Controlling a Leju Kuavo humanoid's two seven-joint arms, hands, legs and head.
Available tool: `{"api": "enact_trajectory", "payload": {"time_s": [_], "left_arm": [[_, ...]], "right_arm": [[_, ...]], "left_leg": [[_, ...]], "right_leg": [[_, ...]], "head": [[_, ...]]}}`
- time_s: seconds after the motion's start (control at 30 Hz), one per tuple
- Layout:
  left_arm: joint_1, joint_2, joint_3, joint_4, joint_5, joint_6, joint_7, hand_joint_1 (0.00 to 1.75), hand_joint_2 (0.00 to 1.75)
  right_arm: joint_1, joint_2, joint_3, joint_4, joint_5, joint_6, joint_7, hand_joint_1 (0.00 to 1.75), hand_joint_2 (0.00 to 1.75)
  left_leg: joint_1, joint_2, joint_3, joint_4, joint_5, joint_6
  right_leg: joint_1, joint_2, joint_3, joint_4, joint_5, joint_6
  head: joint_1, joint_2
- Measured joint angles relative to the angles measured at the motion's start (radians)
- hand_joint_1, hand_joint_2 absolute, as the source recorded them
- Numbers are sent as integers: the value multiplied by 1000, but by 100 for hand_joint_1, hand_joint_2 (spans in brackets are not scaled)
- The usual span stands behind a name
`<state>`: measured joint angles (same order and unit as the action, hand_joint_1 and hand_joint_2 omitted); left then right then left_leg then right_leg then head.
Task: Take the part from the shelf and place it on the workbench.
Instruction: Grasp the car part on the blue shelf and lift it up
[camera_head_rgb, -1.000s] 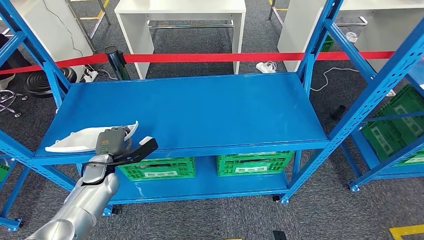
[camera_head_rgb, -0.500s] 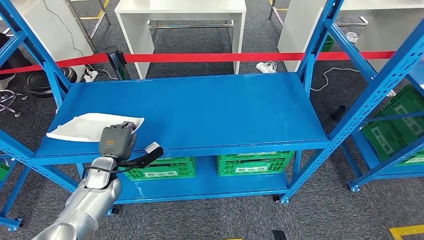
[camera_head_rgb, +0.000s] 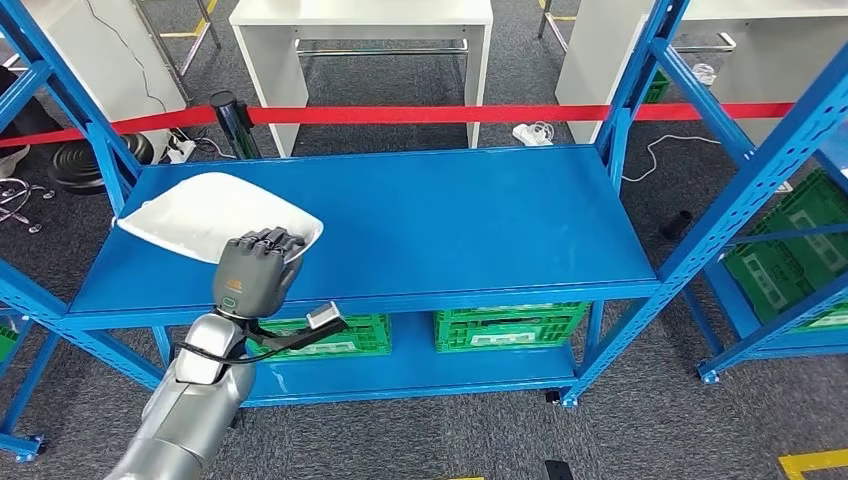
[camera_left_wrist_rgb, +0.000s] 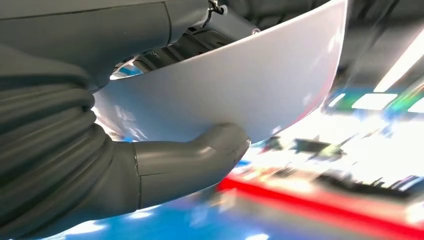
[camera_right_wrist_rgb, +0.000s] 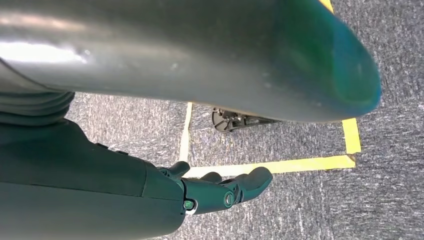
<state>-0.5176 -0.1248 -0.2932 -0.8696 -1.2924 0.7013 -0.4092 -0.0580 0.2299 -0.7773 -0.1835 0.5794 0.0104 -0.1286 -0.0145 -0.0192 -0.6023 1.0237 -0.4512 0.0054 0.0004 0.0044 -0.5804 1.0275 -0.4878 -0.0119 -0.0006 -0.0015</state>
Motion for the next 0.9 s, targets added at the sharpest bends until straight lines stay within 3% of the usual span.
{"api": "enact_trajectory", "payload": {"time_s": [0.13, 0.23, 0.33, 0.4, 0.63, 0.7, 0.77, 0.8, 0.83, 0.87, 0.9], "left_arm": [[109, -22, -8, -275, 209, 1, -154, 175, 175], [246, -19, -31, -546, 316, 2, -273, 175, 175], [397, 0, -68, -778, 324, 1, -291, 175, 175], [455, 16, -84, -880, 344, 1, -292, 175, 175], [532, 73, -132, -1062, 380, 0, -292, 175, 175], [550, 80, -142, -1091, 370, 0, -292, 175, 175], [572, 86, -147, -1109, 355, 0, -291, 175, 175], [581, 88, -148, -1115, 350, 0, -290, 175, 175], [590, 90, -148, -1120, 345, 0, -288, 175, 175], [598, 91, -148, -1124, 342, 0, -286, 175, 175], [606, 92, -147, -1128, 339, 0, -283, 175, 175]], "right_arm": [[2, -2, -2, 0, 28, -2, 19, 0, 0], [6, -12, 1, 0, 69, 4, 37, 0, 0], [8, -24, 12, 0, 104, 17, 45, 0, 0], [7, -30, 20, 0, 119, 23, 46, 0, 0], [3, -34, 42, 0, 148, 31, 34, 0, 0], [-1, -35, 49, 0, 156, 30, 27, 0, 0], [-4, -36, 53, 0, 160, 28, 23, 0, 0], [-4, -36, 55, 0, 163, 28, 22, 0, 0], [-5, -37, 57, 0, 167, 29, 22, 0, 0], [-6, -39, 61, 0, 171, 30, 21, 0, 0], [-7, -41, 64, 0, 177, 32, 21, 0, 0]], "left_leg": [[-1, 3, 1, 0, -3, 1], [-2, 4, 4, 1, -8, 2], [-4, 4, 6, 2, -12, 5], [-5, 3, 6, 3, -14, 8], [-5, 4, 12, -2, -9, 24], [1, 7, 15, -12, -1, 29], [2, 11, 12, -11, 1, 30], [2, 12, 9, -8, 1, 30], [2, 12, 5, -4, 1, 30], [2, 12, 1, 0, 1, 29], [2, 11, -3, 4, 2, 28]], "right_leg": [[-1, 2, 0, -1, 0, 1], [-3, 3, 3, -2, -3, 4], [-4, 3, 5, -2, -7, 6], [-5, 2, 7, -2, -9, 9], [-8, 0, 12, 2, -16, 24], [-7, 0, -11, 63, -62, 30], [-9, -1, -62, 187, -133, 34], [-9, -1, -84, 241, -155, 36], [-10, -1, -91, 266, -157, 36], [-11, -1, -80, 252, -141, 35], [-11, -1, -49, 202, -113, 34]], "head": [[0, 0], [0, 0], [0, 0], [0, 0], [0, 0], [3, 0], [6, 0], [6, 0], [6, 0], [6, 0], [6, 0]]}}
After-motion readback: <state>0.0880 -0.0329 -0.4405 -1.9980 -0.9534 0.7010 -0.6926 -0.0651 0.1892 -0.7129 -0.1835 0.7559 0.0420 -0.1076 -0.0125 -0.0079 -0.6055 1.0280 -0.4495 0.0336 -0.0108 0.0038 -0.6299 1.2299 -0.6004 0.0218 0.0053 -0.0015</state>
